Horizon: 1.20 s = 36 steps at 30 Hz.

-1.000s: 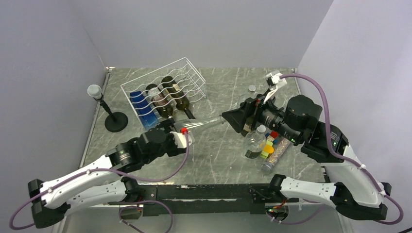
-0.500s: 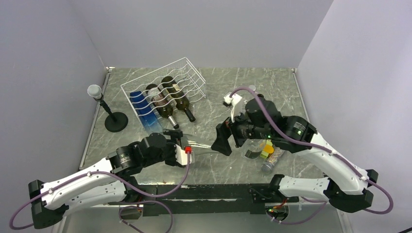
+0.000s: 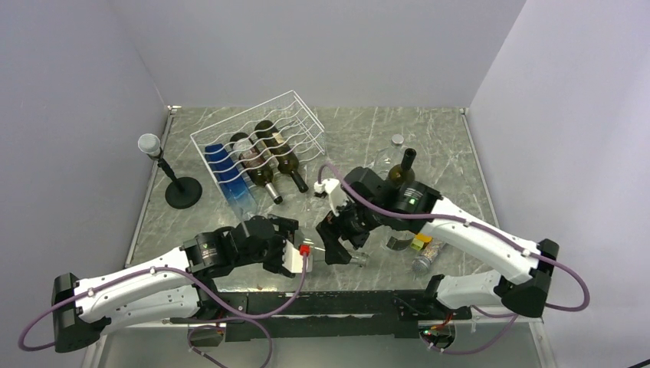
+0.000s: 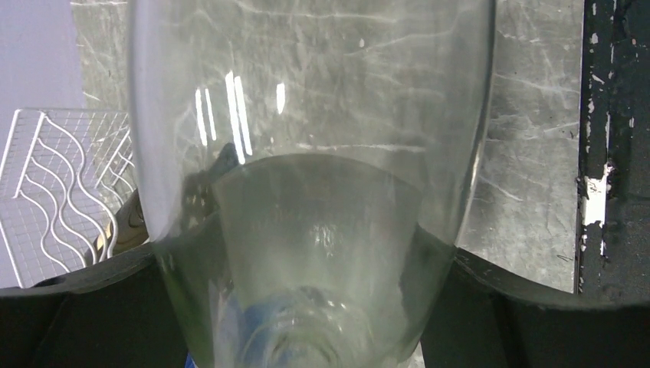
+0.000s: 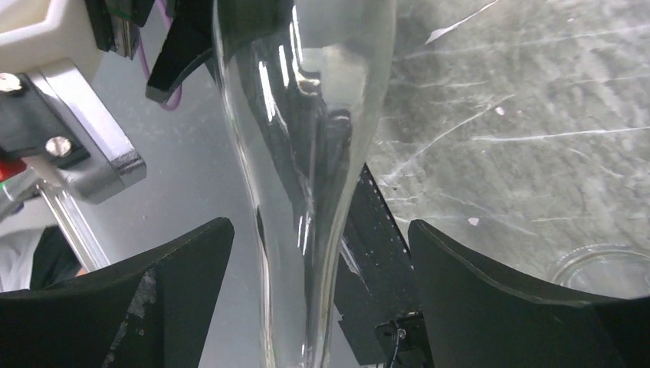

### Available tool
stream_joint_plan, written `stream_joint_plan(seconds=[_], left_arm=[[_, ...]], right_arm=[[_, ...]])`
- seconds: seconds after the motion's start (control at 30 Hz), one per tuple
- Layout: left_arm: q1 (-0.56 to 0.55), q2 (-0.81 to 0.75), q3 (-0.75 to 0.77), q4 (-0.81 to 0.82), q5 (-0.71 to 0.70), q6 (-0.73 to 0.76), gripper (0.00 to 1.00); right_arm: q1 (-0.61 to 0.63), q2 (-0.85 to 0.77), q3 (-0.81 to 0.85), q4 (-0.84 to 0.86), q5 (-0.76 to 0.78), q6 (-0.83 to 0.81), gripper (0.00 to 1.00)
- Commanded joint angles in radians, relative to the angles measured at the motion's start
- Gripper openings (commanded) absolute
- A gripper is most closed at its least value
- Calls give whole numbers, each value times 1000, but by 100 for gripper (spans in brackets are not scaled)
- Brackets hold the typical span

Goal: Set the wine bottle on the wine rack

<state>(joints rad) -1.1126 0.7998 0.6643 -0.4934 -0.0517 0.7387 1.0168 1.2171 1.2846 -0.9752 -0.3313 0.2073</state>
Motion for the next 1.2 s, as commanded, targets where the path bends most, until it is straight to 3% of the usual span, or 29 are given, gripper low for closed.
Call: stream_joint_plan(seconds=[0.0, 0.43, 0.8, 0.87, 0.93, 1.0, 1.07, 1.17], left_arm=[[-7, -20, 28, 174, 17, 10, 1], [-7, 19, 46, 163, -20, -61, 1], [-6, 12, 49, 170, -35, -80, 1], [-6, 9, 48, 168, -42, -83, 1], [-6, 7, 47, 167, -46, -87, 1], [-6, 3, 47, 169, -48, -88, 1], [-5, 0, 46, 170, -45, -90, 1], [-3, -3, 45, 172, -55, -93, 1]], right_arm=[[44, 30, -5, 4, -44, -43, 88], [123, 104, -34, -6, -47, 8, 75], [138, 112, -57, -9, -12, 25, 49], [139, 118, -60, -14, -5, 27, 50], [140, 122, -65, -17, 2, 32, 65], [142, 122, -71, -14, 5, 31, 71], [144, 125, -76, -15, 4, 28, 71], [147, 134, -74, -31, 18, 23, 59]])
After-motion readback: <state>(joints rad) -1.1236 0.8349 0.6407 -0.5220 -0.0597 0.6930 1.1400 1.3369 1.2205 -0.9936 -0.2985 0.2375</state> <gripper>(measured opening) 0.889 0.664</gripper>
